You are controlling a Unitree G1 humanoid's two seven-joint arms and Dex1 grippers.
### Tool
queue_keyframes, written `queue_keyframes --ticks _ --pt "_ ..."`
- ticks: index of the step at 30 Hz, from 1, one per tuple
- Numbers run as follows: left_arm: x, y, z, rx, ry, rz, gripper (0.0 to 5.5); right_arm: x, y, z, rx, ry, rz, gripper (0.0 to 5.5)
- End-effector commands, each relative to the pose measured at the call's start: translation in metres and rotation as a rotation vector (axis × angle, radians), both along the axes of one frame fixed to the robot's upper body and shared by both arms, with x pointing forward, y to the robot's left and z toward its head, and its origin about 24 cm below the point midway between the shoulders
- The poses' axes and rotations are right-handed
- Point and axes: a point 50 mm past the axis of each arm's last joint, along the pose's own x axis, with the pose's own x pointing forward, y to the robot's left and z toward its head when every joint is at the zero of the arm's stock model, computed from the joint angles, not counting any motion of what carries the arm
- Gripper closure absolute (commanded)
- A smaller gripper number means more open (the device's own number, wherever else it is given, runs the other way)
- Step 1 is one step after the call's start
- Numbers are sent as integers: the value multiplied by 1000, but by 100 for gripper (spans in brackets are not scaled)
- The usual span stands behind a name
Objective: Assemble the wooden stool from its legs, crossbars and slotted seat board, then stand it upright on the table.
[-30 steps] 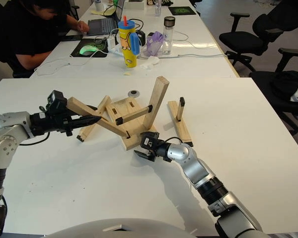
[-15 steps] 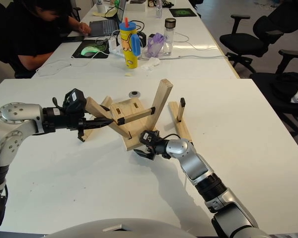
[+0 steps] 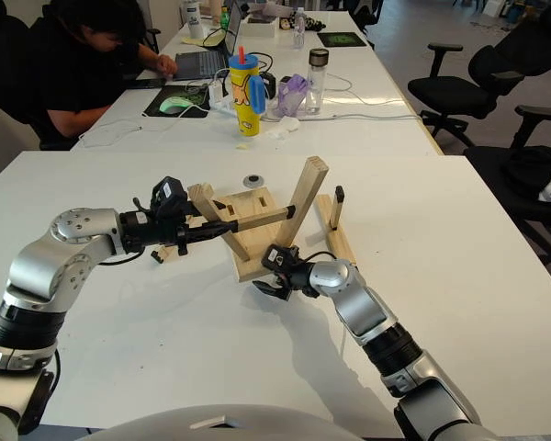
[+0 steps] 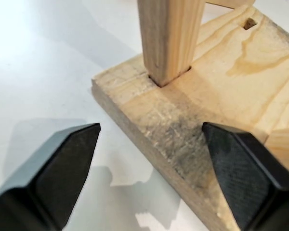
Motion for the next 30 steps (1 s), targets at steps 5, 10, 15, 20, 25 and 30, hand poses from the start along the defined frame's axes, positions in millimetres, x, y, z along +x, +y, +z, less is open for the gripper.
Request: queue_keyframes --ticks 5,10,15,20,25,30 --pt "-7 5 -58 105 207 -2 348 -18 11 24 493 58 -91 212" --pt "-2 11 -47 100 174 -5 348 -32 6 95 852 -59 -155 294" --pt "3 15 -39 108 148 -1 348 -24 3 131 840 -321 -262 372" --pt "7 11 -37 117 145 -23 348 2 24 119 645 -466 -379 454" --pt "11 7 -36 124 133 -38 348 -4 25 -12 21 3 -507 540" --pt "14 11 -37 131 120 -21 348 4 34 30 278 -176 -458 546"
